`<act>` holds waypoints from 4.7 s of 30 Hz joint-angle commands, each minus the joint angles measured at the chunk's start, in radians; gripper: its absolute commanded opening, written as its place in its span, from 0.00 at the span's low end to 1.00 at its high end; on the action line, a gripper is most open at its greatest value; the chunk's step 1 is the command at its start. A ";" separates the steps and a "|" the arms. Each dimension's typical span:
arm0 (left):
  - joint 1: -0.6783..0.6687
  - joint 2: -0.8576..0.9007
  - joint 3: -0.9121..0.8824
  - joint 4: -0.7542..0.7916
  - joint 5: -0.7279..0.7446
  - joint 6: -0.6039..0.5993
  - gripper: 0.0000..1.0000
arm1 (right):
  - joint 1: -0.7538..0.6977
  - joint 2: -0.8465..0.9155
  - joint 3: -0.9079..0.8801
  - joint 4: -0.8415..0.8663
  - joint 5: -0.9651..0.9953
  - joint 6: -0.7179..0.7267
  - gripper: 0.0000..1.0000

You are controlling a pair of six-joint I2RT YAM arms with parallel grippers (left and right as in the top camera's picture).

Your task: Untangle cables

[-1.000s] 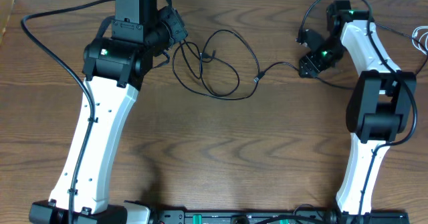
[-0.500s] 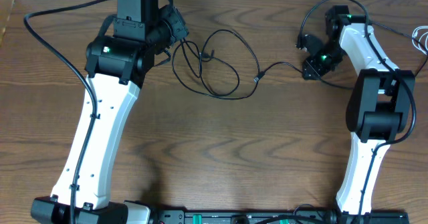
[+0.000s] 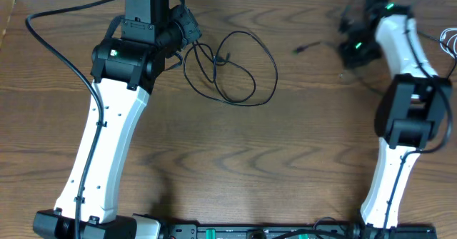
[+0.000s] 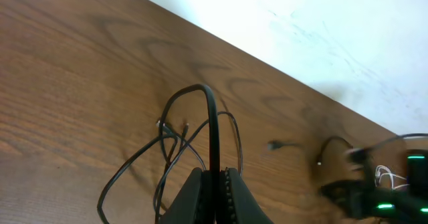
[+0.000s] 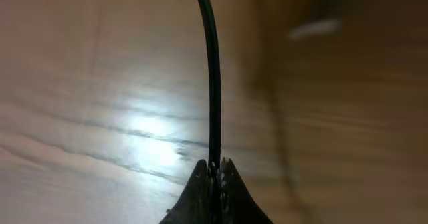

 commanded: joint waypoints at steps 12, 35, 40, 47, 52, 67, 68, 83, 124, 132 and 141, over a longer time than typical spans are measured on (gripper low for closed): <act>0.002 0.010 0.019 -0.002 -0.002 0.017 0.07 | -0.376 -0.044 0.315 0.039 -0.095 0.325 0.50; -0.001 0.010 0.009 -0.034 0.033 -0.010 0.08 | -0.097 -0.059 0.315 0.038 -0.481 0.287 0.99; -0.004 0.010 0.009 -0.044 0.037 -0.010 0.08 | -0.042 -0.059 0.315 0.039 -0.452 0.287 0.99; -0.004 0.010 0.009 -0.051 0.044 -0.010 0.07 | -0.010 -0.059 0.315 0.039 -0.448 0.286 0.99; -0.004 0.010 0.009 -0.051 0.044 -0.010 0.08 | -0.008 -0.059 0.315 0.038 -0.449 0.286 0.99; -0.004 0.010 0.009 -0.051 0.044 -0.010 0.07 | -0.007 -0.059 0.315 0.032 -0.449 0.269 0.99; -0.004 0.010 0.009 -0.051 0.043 -0.010 0.08 | -0.007 -0.059 0.315 0.032 -0.448 0.266 0.99; -0.004 0.010 0.009 -0.051 0.044 -0.010 0.08 | -0.007 -0.059 0.315 0.031 -0.448 0.260 0.99; -0.004 0.010 0.009 -0.051 0.043 -0.010 0.08 | -0.007 -0.059 0.314 0.027 -0.425 0.256 0.99; -0.004 0.010 0.009 -0.051 0.043 -0.010 0.08 | -0.007 -0.059 0.314 0.027 -0.425 0.256 0.99; -0.004 0.010 0.009 -0.051 0.043 -0.010 0.08 | -0.007 -0.059 0.314 0.027 -0.425 0.256 0.99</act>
